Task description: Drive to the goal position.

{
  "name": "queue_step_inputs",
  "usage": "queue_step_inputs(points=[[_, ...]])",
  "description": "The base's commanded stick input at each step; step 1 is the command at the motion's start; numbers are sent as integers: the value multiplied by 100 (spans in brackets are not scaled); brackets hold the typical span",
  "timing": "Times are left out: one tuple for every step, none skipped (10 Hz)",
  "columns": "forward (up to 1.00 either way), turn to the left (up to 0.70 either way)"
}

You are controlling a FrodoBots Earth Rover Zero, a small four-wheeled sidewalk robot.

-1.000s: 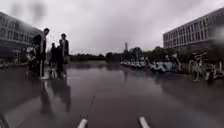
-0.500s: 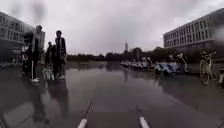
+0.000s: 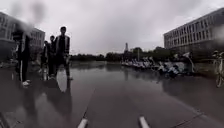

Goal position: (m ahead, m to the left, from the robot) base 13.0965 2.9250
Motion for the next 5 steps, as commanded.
queue_step_inputs(points=[[91,0],[91,0],[91,0],[91,0],[91,0]])
